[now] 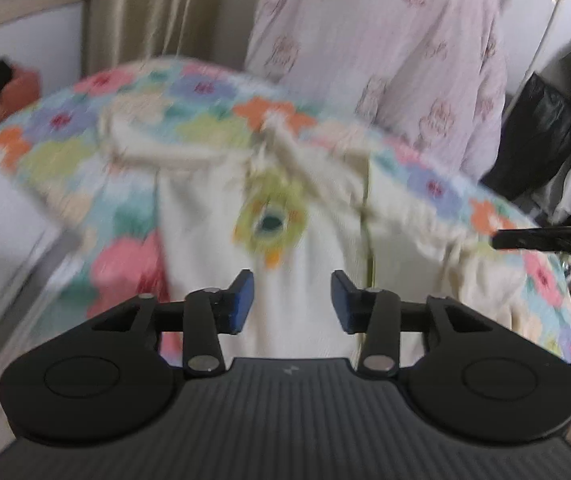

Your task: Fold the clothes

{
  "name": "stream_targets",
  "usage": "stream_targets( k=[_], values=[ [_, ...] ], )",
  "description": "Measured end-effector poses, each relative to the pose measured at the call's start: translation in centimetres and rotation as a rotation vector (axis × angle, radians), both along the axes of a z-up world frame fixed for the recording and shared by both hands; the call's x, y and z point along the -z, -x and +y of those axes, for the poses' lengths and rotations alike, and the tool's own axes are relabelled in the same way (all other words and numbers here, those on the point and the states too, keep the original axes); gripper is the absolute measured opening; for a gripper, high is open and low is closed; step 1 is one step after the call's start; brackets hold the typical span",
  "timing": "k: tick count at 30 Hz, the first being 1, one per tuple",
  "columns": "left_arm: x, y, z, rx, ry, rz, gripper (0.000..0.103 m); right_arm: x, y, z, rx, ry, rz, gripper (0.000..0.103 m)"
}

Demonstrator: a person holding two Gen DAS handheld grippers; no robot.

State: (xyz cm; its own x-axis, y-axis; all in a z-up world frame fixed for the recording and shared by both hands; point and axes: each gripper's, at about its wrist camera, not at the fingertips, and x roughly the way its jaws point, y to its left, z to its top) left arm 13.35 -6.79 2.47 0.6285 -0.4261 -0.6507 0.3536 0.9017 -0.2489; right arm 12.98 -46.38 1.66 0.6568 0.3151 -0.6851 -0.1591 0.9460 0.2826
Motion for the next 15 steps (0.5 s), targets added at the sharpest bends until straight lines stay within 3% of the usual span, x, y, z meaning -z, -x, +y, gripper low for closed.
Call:
stream_targets(
  k=[3,6,11,15],
  values=[
    [0.3,-5.0,-2.9,0.031,-0.046,-0.036,0.043,1.2,-5.6,-2.3,0.128,0.044,0.004,0.05],
    [2.0,-10.7,-5.6,0.057,-0.026,0.014,0.044,3.8,-9.5,-3.6,0.206,0.094,-0.003,0.05],
    [5.4,-19.8,-9.5,0.049,-0.037,0.061,0.047,9.5,-12.5,-5.6,0.231,-0.009,0.017,0.051],
    [8.0,-25.6,-11.6,0.015,-0.017,0.092,0.052,11.7,-13.4,-6.5,0.177,-0.172,0.03,0.054]
  ],
)
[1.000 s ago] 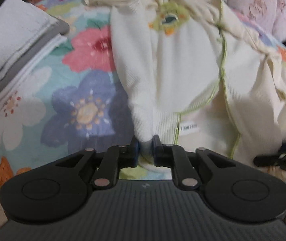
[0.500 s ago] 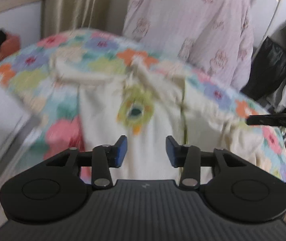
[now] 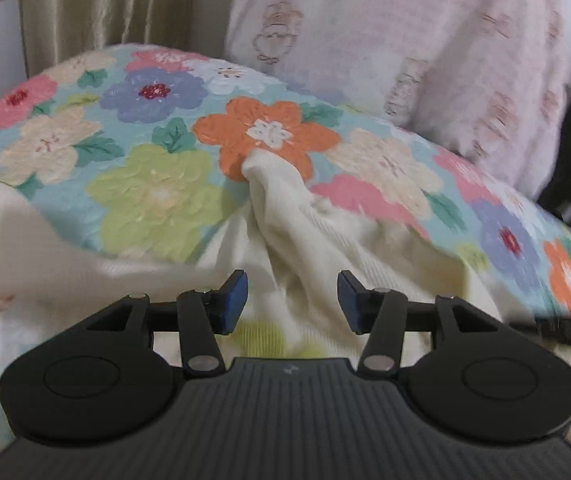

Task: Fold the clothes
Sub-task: 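Spread the garment flat on the quilt with both grippers, front facing up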

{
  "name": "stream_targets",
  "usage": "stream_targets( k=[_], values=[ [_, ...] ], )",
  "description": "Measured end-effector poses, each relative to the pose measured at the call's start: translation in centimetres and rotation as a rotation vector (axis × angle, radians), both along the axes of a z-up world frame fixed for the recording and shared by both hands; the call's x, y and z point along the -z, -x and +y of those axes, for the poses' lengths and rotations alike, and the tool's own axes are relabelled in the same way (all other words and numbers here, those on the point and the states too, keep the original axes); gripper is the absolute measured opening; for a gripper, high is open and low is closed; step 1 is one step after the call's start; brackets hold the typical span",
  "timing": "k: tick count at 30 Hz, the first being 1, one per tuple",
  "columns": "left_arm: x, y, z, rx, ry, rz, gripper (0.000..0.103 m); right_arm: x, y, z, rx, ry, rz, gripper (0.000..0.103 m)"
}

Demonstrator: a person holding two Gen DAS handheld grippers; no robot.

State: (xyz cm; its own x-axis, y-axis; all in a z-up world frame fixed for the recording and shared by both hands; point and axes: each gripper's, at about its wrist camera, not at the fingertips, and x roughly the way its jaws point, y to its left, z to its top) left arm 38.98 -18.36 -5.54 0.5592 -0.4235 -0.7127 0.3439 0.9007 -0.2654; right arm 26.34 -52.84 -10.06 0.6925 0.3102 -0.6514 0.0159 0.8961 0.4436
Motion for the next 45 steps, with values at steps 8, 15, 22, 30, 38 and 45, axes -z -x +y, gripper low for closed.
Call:
stream_targets(
  k=[8,15,22,30,38,45],
  values=[
    [4.6,-4.9,-4.1,0.095,-0.009,0.006,0.004,-0.5,1.4,4.2,-0.192,0.243,-0.117,0.011],
    [-0.7,-0.6,-7.3,0.129,-0.092,-0.309,0.002,-5.9,2.8,2.2,-0.12,0.383,-0.293,0.009],
    [-5.8,-9.5,-13.4,-0.003,-0.12,-0.398,0.044,-12.3,-6.8,-6.7,0.359,0.504,-0.264,0.011],
    [-1.4,-1.6,-11.3,0.065,-0.386,-0.246,0.072,-7.2,2.2,-7.9,0.475,0.403,0.104,0.052],
    [0.6,13.3,-1.8,0.119,-0.397,-0.17,0.073,-2.4,15.5,-7.0,0.416,0.249,0.193,0.052],
    [1.9,19.6,2.2,0.08,-0.472,-0.113,0.087,-5.5,18.4,-3.6,0.313,0.271,0.165,0.062]
  ],
)
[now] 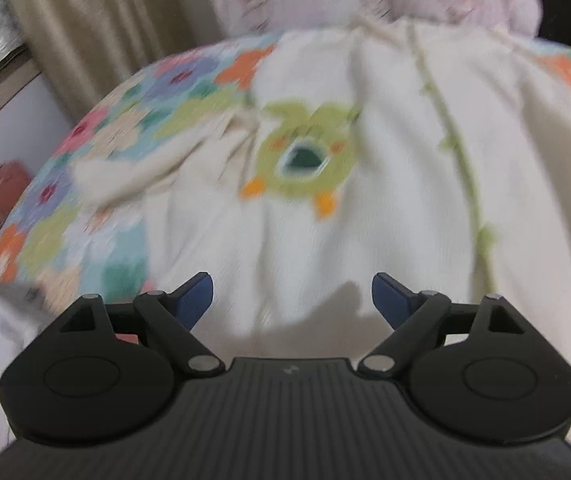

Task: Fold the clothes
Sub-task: 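Spread the garment flat on the quilt with both grippers, front facing up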

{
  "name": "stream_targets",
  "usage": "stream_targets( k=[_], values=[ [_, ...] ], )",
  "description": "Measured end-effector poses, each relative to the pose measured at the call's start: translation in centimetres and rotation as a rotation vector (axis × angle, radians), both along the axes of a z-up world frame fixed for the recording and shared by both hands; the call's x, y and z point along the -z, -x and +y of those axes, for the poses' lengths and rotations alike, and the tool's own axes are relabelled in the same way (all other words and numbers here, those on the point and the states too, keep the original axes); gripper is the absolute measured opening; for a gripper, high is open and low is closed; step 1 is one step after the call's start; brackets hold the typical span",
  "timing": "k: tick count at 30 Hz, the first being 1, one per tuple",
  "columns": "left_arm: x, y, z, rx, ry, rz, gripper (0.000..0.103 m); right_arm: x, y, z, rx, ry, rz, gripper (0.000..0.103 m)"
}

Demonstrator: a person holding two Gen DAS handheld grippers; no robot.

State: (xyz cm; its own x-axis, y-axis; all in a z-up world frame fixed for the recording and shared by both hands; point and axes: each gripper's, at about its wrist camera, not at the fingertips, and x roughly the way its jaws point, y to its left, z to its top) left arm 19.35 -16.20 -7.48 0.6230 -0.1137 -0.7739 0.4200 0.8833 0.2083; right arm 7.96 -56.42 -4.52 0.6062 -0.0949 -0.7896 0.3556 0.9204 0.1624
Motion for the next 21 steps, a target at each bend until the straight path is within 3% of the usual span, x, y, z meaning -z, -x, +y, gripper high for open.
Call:
stream_targets(
  k=[2,4,7,8,9,10,12,14,17,21],
  values=[
    [0.8,-0.2,1.8,-0.061,0.026,0.084,0.087,0.1,0.7,0.5,0.016,0.002,0.001,0.063],
    [1.5,-0.2,4.1,-0.119,0.103,0.164,0.087,0.7,1.5,0.7,0.046,-0.004,0.008,0.064],
    [2.8,0.3,6.9,-0.174,0.224,0.218,0.086,2.1,2.7,-0.4,0.132,-0.04,0.054,0.064],
    [3.2,0.6,7.4,-0.165,0.269,0.22,0.069,2.5,2.8,-0.9,0.16,-0.051,0.071,0.064],
    [3.5,0.9,7.8,-0.15,0.312,0.22,0.021,2.8,2.9,-1.5,0.188,-0.062,0.088,0.064],
    [3.2,1.6,7.8,-0.13,0.337,0.205,0.007,3.2,2.9,-2.1,0.215,-0.076,0.093,0.064],
    [1.5,3.5,7.6,-0.134,0.315,0.123,0.007,3.7,3.1,-3.1,0.257,-0.12,0.082,0.064],
    [-1.3,6.8,7.3,-0.147,0.222,-0.06,0.007,4.2,3.5,-4.1,0.301,-0.178,0.079,0.064],
    [-1.3,7.8,8.0,-0.205,0.269,0.002,0.008,3.9,4.0,-4.2,0.322,-0.173,0.071,0.064],
    [0.3,7.7,7.1,-0.306,0.153,0.01,0.016,3.5,3.5,-4.4,0.298,-0.154,0.052,0.064]
  ],
)
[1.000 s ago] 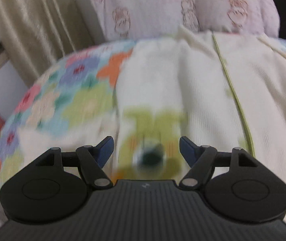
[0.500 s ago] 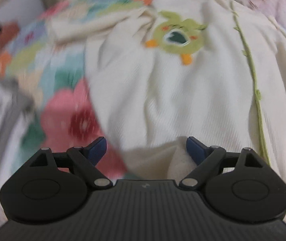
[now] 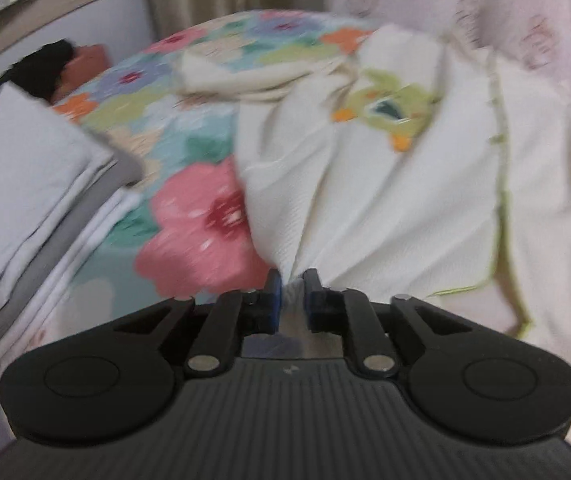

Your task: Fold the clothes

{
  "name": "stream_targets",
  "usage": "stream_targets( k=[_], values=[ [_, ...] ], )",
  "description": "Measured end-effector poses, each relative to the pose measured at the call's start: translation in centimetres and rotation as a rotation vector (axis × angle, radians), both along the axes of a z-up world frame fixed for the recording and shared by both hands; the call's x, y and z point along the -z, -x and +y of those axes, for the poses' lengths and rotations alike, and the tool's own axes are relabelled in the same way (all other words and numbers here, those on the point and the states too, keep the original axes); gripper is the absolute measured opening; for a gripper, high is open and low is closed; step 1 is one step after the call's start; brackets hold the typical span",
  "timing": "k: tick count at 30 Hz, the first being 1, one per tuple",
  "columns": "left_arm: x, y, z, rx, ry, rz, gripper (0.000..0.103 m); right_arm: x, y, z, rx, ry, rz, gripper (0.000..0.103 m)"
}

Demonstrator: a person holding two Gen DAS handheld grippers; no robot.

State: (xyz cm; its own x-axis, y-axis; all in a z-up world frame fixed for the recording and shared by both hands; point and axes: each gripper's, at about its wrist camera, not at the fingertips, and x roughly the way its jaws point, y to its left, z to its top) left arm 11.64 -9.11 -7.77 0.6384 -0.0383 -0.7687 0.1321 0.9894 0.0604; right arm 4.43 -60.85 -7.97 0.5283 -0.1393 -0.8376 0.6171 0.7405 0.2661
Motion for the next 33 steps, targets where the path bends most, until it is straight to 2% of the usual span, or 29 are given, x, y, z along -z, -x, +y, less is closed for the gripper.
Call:
stream_targets(
  k=[1,2,3,5,6,8,10,11,12,13,16,18,20,21,24,25,26,27,29,30,32,33],
  values=[
    [-0.4,0.5,-0.3,-0.01,-0.013,-0.009,0.018,0.1,-0.2,-0.2,-0.003,-0.006,0.0,0.064],
    [-1.1,1.0,-0.8,-0.009,-0.031,-0.03,0.024,0.3,-0.3,-0.6,0.001,-0.01,0.006,0.064],
    [-2.0,1.6,-1.3,0.002,-0.046,-0.06,0.036,0.6,-0.4,-1.0,0.008,-0.013,0.014,0.064],
    [-4.2,2.8,-2.5,0.047,-0.041,-0.145,0.052,1.2,-0.6,-1.9,0.024,-0.025,0.026,0.064],
    [-5.2,3.4,-3.1,0.074,-0.029,-0.178,0.057,1.6,-0.7,-2.5,0.035,-0.036,0.027,0.064],
    [-6.4,4.0,-5.1,0.158,0.043,-0.195,0.059,2.2,-1.2,-3.4,0.035,-0.06,0.012,0.065],
    [-6.7,3.9,-7.5,0.24,0.126,-0.176,0.059,2.6,-2.0,-3.5,-0.013,-0.038,-0.013,0.062],
    [-6.4,3.6,-8.9,0.273,0.16,-0.152,0.059,2.6,-2.4,-3.2,-0.054,-0.017,-0.019,0.04],
    [-6.1,3.5,-10.4,0.299,0.184,-0.128,0.059,2.6,-2.8,-2.8,-0.095,0.003,-0.023,0.003],
    [-5.7,3.5,-12.0,0.323,0.198,-0.11,0.059,2.4,-3.0,-2.4,-0.121,0.023,-0.025,0.004],
    [-4.7,3.8,-16.5,0.391,0.223,-0.077,0.059,-0.4,-1.1,-0.8,-0.133,0.165,-0.049,0.003],
    [-4.1,4.9,-18.9,0.428,0.205,-0.073,0.059,-3.0,2.1,0.1,-0.086,0.242,-0.073,0.003],
    [-3.1,5.6,-20.6,0.453,0.182,-0.057,0.059,-4.2,5.1,0.2,-0.003,0.314,-0.043,0.002],
    [-2.5,5.8,-21.3,0.463,0.172,-0.042,0.059,-3.9,5.9,0.0,0.025,0.324,-0.013,0.002],
    [-0.3,5.8,-22.6,0.478,0.155,0.045,0.059,-0.1,5.5,-1.6,0.058,0.277,0.177,0.003],
    [0.3,5.5,-22.7,0.482,0.144,0.066,0.059,1.4,5.0,-2.1,0.092,0.302,0.291,0.006],
    [0.7,5.6,-22.7,0.484,0.13,0.08,0.059,1.9,4.8,-2.3,0.113,0.348,0.347,0.01],
    [1.1,5.7,-22.7,0.485,0.119,0.086,0.059,2.1,4.8,-2.5,0.129,0.398,0.383,0.02],
    [1.5,5.6,-22.4,0.481,0.121,0.092,0.06,0.6,5.5,-2.9,0.141,0.357,0.252,0.022],
    [1.7,5.6,-22.3,0.48,0.121,0.095,0.06,-0.3,5.9,-2.8,0.111,0.301,0.142,0.022],
    [2.0,5.6,-21.9,0.477,0.125,0.101,0.06,-1.9,6.3,-2.1,0.016,0.195,-0.061,0.023],
    [1.8,5.6,-21.8,0.479,0.132,0.104,0.06,-2.4,6.1,-1.2,-0.058,0.174,-0.118,0.03]
  ],
)
